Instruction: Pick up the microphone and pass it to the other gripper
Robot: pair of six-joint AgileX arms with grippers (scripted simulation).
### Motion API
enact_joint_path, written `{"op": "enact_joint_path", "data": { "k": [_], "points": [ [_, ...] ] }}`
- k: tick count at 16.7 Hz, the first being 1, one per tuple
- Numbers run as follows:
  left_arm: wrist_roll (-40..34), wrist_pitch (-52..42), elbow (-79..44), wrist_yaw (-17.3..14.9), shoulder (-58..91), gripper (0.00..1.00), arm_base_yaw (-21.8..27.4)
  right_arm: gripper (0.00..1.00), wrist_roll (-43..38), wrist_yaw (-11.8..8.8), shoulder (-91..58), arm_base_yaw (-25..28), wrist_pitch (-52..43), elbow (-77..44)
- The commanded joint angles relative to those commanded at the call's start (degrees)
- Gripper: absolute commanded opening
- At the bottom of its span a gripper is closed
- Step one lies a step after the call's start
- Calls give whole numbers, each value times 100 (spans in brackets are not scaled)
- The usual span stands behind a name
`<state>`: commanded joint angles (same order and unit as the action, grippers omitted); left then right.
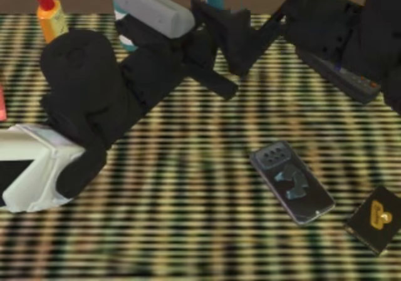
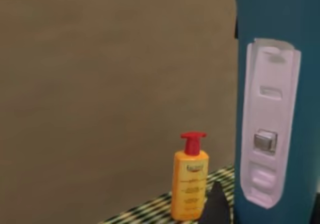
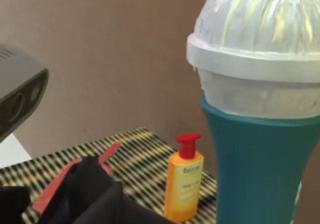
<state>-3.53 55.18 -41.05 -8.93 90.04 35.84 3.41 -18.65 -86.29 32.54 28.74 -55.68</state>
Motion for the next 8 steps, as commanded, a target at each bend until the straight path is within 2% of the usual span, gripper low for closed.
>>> {"op": "enact_joint_path", "data": {
  "k": [3,8],
  "points": [
    [0,0,0,0,0,0,0,100,-7,189,-558,183,99,-472],
    [0,0,0,0,0,0,0,100,-9,220,-634,214,113,-546]
  ]
}}
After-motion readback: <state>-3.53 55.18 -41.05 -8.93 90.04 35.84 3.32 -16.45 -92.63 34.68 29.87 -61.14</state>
